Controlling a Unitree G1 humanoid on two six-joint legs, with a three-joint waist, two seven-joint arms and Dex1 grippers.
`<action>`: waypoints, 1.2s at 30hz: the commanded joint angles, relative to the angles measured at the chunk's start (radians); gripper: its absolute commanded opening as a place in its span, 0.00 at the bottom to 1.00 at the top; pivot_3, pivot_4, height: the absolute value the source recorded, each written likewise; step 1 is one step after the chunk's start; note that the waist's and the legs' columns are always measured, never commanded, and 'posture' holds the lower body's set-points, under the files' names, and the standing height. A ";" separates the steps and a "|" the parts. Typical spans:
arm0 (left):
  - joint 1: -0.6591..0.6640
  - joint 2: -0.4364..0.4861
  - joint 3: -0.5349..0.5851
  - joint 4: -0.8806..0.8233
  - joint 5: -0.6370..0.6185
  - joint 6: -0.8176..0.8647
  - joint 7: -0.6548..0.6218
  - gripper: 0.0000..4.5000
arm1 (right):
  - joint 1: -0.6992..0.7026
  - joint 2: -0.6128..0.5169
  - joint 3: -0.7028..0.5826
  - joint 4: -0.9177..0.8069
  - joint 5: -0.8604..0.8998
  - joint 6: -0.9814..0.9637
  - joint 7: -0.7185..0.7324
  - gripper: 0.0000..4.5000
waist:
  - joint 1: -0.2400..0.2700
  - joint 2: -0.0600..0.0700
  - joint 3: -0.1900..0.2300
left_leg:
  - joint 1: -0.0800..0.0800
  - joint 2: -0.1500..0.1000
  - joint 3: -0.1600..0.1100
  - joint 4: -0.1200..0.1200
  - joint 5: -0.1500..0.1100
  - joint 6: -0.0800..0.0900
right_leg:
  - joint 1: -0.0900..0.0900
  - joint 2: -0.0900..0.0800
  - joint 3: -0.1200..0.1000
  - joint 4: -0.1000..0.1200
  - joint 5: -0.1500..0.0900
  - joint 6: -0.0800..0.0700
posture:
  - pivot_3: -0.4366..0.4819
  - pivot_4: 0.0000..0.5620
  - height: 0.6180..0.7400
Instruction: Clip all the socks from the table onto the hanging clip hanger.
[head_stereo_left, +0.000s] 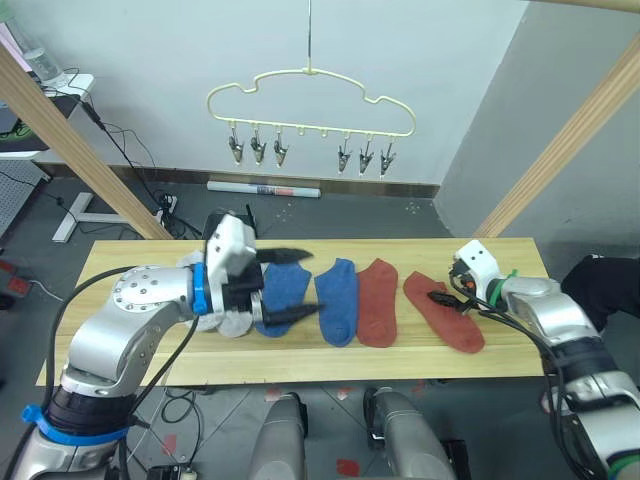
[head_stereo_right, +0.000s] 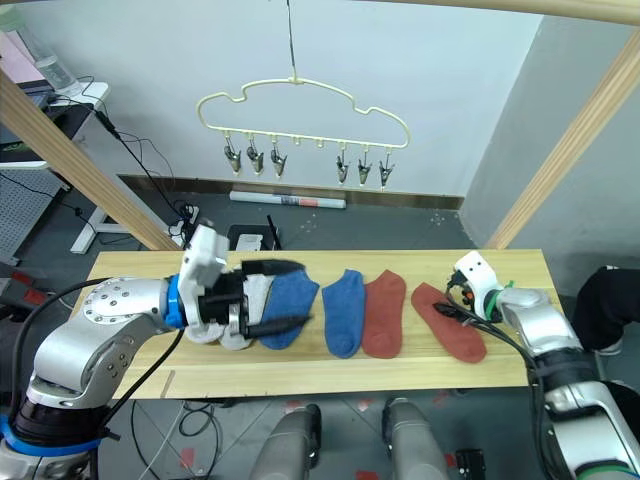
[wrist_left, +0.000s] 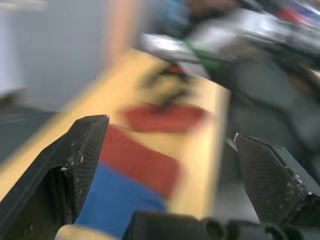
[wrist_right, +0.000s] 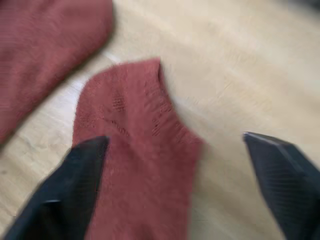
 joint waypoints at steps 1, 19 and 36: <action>-0.001 -0.023 0.084 0.039 0.033 -0.044 0.095 1.00 | 0.016 0.002 -0.058 -0.291 0.079 0.111 0.004 0.99 | -0.006 0.000 0.000 | 0.001 0.000 0.001 0.000 0.000 0.000 | 0.000 0.000 0.001 0.000 0.000 0.000 | 0.52 0.50 1.00; -0.212 -0.257 0.163 0.388 0.265 -0.334 0.543 0.60 | -0.225 0.366 -0.018 -0.647 0.234 0.164 -0.185 1.00 | 0.001 0.000 0.000 | 0.000 -0.001 -0.001 0.001 0.000 0.000 | 0.001 -0.002 -0.002 0.002 0.000 0.000 | 0.48 0.48 1.00; -0.402 -0.307 0.144 0.641 0.333 -0.478 0.605 0.55 | -0.312 0.468 0.051 -0.572 0.172 0.063 -0.243 1.00 | -0.001 -0.001 0.000 | 0.001 -0.001 -0.002 0.002 0.000 0.000 | 0.001 -0.002 -0.002 0.005 0.001 -0.001 | 0.48 0.49 1.00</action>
